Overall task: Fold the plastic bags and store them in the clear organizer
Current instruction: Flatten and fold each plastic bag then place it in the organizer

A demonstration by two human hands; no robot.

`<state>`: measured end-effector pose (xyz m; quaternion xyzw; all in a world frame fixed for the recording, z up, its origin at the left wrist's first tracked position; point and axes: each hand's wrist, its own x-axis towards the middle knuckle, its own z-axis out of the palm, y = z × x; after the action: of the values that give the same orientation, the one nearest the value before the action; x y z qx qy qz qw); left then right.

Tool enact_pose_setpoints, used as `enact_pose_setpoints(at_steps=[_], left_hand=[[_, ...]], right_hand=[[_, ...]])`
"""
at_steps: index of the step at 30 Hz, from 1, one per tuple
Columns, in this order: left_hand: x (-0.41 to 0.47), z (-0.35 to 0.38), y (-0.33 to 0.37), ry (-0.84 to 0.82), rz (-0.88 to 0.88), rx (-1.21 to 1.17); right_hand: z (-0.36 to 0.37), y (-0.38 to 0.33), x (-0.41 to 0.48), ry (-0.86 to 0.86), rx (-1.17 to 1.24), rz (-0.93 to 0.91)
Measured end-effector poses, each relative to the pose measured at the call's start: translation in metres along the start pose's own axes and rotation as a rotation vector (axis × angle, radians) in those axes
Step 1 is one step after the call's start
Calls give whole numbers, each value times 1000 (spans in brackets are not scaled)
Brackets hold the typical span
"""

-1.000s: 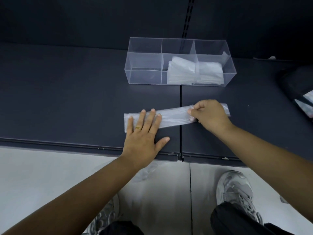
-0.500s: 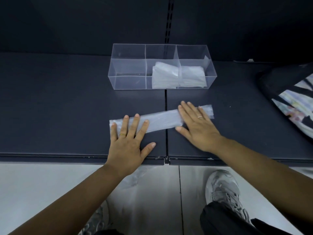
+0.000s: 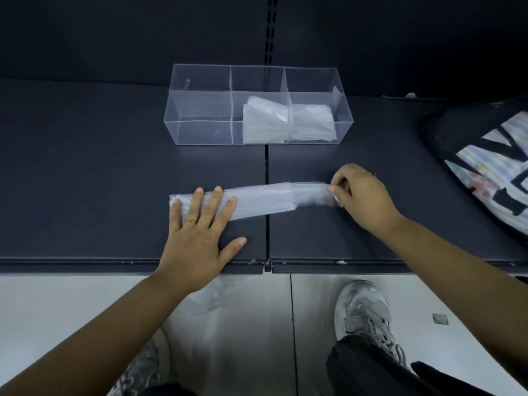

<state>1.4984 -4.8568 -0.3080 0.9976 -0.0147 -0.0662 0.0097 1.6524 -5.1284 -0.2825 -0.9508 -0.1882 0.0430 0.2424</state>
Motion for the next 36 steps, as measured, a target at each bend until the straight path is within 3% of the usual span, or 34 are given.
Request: enact_pose_setpoints(at_steps=[6,11,13,17,18,21,23,26,31,36], left_hand=[[8,-8,-21,35,196,-12],[-5,-5,58,52,414,-121],[-9,1,89,85,445,-40],[-9,2,105,76,342,34],[-10,3,105,69,332,49],[-10,4,107,71,327,78],[-11,5,107,94,337,64],[-17,11,109,118,359,54],[-23,16,112,125,372,86],[-23,11,115,144,349,3]], right_hand=[[-27,-7,-44,-382,437,402],[-46,-15,-85,-788,566,515],[-44,-16,-96,-746,553,516],[-42,-8,-103,-336,340,398],[-43,-5,-105,-336,293,389],[-46,1,-113,-551,179,431],[-46,2,-121,-661,250,510],[-39,4,-134,-693,492,632],[-12,0,-149,-483,1265,990],[-34,-15,-147,-511,1189,803]])
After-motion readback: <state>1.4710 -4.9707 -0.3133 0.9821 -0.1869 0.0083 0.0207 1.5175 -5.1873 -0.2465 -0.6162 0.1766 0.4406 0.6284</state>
